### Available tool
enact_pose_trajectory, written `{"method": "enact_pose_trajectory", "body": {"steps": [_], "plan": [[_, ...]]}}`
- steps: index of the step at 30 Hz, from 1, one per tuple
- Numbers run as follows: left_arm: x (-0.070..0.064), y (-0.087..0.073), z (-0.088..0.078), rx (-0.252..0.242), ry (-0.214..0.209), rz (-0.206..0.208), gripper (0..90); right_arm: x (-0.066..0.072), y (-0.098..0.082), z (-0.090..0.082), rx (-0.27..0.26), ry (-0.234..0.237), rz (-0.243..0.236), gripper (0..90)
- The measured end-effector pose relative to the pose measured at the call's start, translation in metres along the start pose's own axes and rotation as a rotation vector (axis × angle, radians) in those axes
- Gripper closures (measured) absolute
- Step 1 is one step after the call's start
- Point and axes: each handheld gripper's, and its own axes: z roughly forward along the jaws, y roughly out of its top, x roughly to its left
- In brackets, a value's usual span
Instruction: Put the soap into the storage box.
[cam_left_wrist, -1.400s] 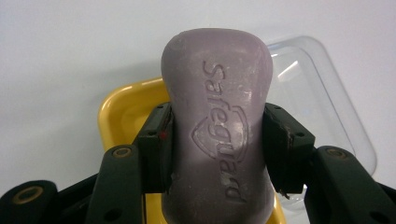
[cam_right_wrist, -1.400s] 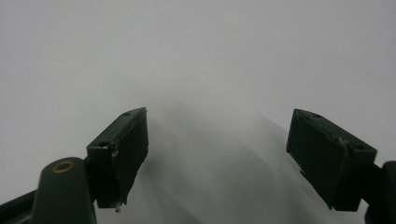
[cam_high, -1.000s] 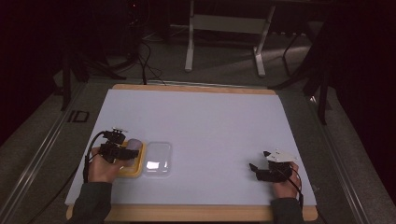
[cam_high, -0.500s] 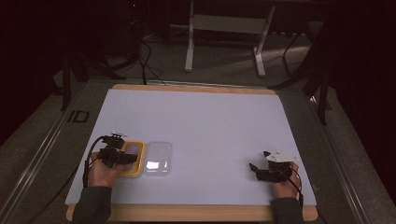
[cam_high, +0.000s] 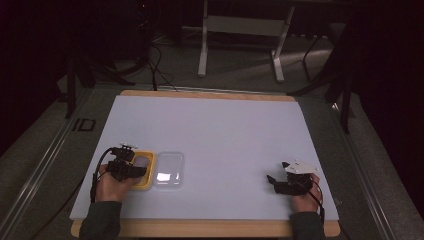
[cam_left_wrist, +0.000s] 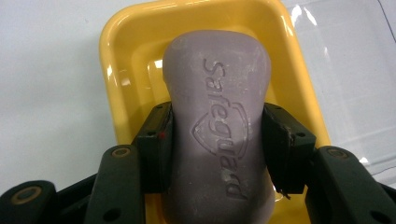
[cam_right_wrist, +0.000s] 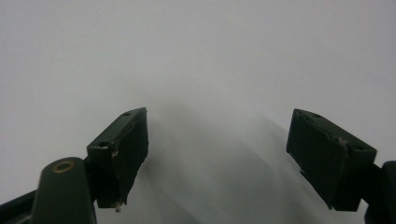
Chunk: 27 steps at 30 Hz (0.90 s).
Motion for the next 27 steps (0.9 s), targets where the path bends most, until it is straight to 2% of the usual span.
{"method": "enact_pose_trajectory", "body": {"steps": [13, 27], "plan": [[0.003, 0.001, -0.004, -0.024, -0.040, -0.021, 42.3, 0.000, 0.000, 0.000, 0.001, 0.000, -0.006, 20.6], [0.001, 0.005, -0.015, -0.048, -0.034, -0.002, 40.6, 0.000, 0.000, 0.000, 0.001, -0.001, -0.007, 20.6]]}}
